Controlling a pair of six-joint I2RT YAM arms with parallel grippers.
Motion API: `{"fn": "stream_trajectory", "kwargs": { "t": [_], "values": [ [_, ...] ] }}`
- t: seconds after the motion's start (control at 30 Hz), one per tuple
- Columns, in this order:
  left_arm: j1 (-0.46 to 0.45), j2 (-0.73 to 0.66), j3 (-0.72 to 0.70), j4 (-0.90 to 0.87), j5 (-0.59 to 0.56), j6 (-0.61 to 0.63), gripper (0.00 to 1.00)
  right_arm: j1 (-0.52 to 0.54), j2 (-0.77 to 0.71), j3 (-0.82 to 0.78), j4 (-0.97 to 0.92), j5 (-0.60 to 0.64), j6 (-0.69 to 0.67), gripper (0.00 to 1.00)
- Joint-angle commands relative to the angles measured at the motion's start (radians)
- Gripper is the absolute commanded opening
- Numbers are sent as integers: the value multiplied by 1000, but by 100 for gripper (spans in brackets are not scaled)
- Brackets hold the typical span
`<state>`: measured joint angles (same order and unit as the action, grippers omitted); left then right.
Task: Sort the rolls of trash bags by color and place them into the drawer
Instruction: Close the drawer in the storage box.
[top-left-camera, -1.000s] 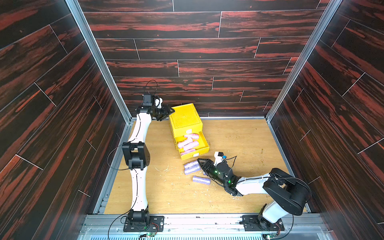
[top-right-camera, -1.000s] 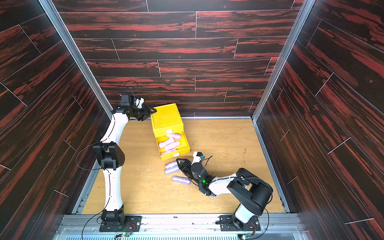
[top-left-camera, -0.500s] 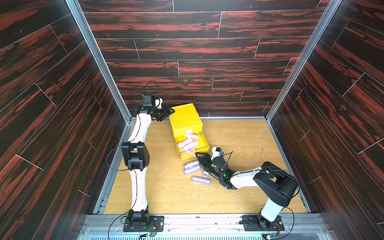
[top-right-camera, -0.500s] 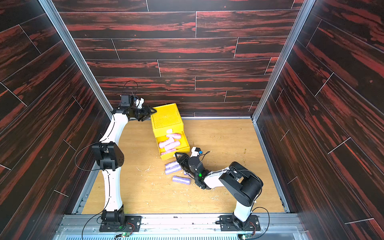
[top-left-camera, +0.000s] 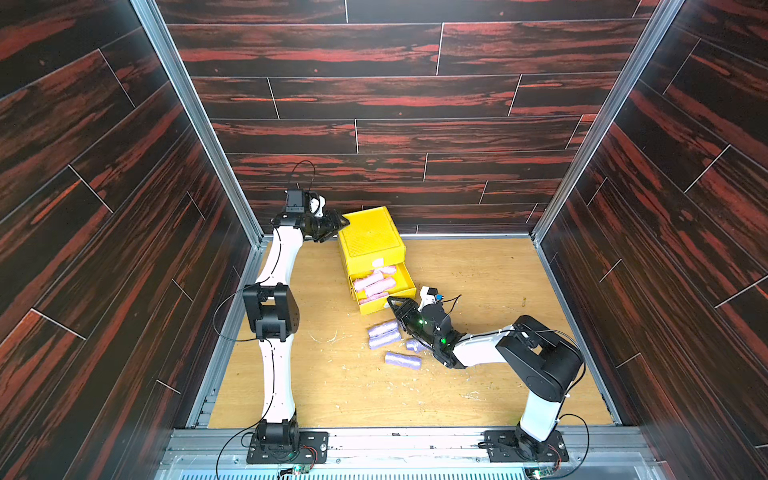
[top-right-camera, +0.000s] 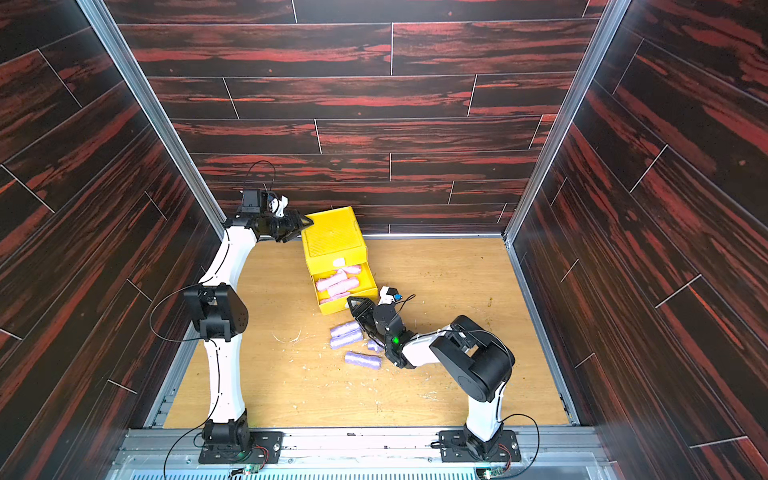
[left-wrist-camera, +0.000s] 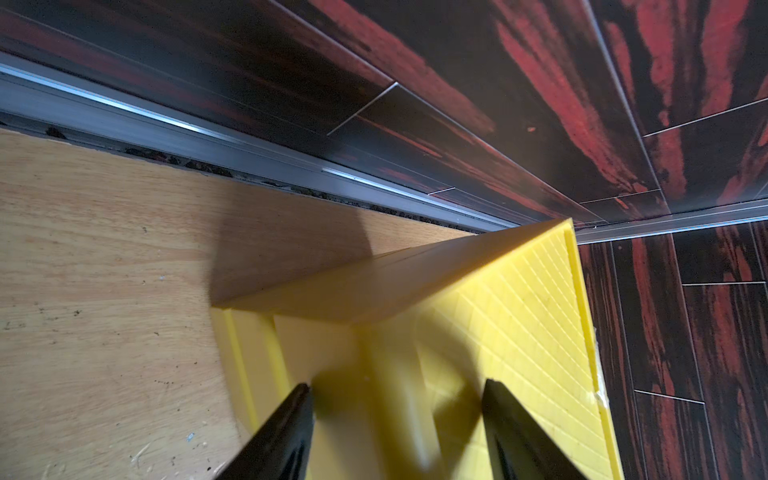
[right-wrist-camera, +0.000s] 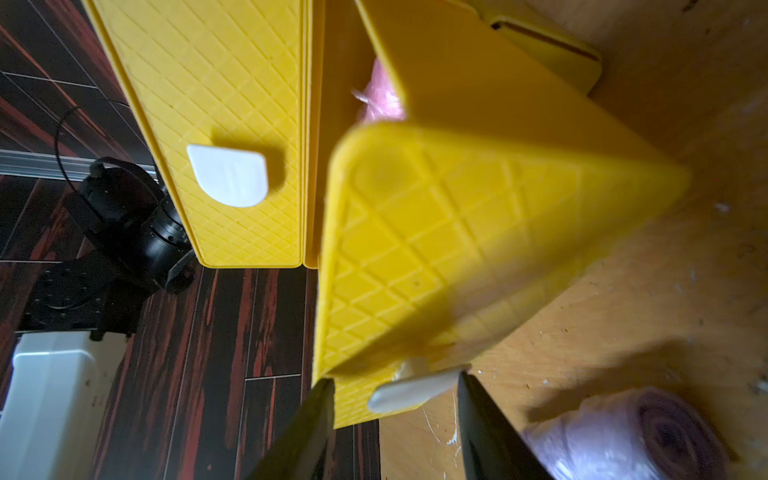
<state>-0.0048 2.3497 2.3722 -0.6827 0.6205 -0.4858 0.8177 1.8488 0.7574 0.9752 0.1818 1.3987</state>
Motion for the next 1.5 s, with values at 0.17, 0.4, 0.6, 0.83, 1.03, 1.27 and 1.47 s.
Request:
{"fn": "stream_trajectory", "kwargs": {
  "t": [0.17, 0.4, 0.6, 0.83, 1.03, 1.27, 1.47],
  "values": [
    [-34, -20, -27, -104, 4, 29, 67, -25, 60, 96, -4, -4, -4, 50],
    [-37, -18, -27, -109, 4, 33, 67, -31, 130, 190, -6, -16, 5, 48],
    [-40, -13, -24, -110, 7, 31, 67, -31, 180, 264, -4, -22, 14, 48],
    [-40, -10, -19, -111, 10, 30, 67, -32, 227, 319, 6, -16, 3, 49],
    [-43, -12, -22, -113, 14, 29, 67, -33, 270, 358, 16, -18, 12, 49],
    [-49, -15, -25, -115, 10, 33, 67, -32, 325, 409, 39, -21, 36, 44],
    [-54, -14, -26, -119, 8, 34, 67, -32, 354, 446, 37, -15, 47, 44]
  ]
}}
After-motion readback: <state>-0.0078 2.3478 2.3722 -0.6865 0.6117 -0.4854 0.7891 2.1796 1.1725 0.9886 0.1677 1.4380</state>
